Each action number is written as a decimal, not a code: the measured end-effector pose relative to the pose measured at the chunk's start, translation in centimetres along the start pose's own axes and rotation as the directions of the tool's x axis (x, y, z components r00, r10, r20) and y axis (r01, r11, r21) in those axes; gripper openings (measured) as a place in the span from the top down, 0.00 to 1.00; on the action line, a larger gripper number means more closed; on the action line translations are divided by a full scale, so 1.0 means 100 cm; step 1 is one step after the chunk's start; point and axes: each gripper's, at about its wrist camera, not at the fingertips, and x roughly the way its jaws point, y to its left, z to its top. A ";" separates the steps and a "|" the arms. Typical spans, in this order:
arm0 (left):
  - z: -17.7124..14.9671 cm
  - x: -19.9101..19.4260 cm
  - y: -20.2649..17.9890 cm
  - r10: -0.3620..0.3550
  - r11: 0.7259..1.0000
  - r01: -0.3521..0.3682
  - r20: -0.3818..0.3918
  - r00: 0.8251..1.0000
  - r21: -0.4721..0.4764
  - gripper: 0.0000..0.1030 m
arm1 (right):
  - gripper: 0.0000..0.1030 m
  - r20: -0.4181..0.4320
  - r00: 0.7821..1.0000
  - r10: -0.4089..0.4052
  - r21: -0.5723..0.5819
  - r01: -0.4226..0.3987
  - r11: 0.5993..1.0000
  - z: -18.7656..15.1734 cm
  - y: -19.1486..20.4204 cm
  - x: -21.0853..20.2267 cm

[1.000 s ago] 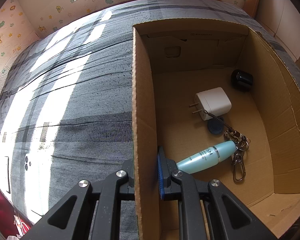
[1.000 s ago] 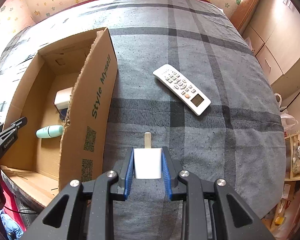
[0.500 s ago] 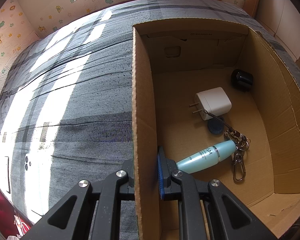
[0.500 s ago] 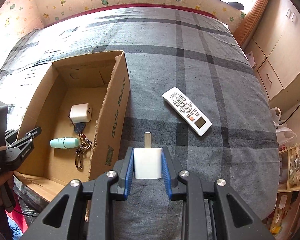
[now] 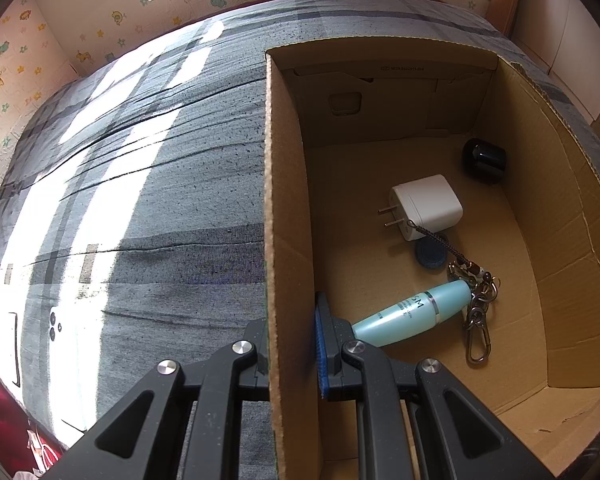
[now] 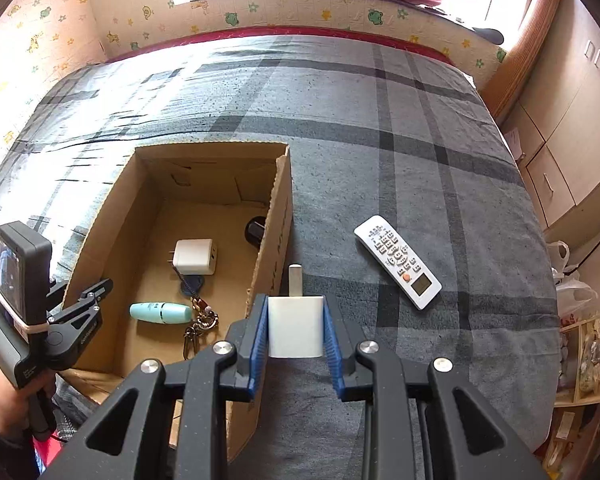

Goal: Organize rigid objects
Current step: 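Carry the white adapter into the box with the right tool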

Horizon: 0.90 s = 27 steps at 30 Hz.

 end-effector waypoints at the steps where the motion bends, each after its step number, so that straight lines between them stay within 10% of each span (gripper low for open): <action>1: 0.000 0.000 0.000 0.000 1.000 0.000 0.000 1.000 -0.001 0.86 | 0.74 0.003 1.000 0.003 -0.004 -0.003 1.000 0.002 0.002 0.000; 27: -0.001 0.003 0.006 -0.016 1.000 0.016 0.000 1.000 -0.007 0.86 | 0.74 -0.041 0.997 0.072 -0.109 -0.076 0.991 0.027 0.072 0.044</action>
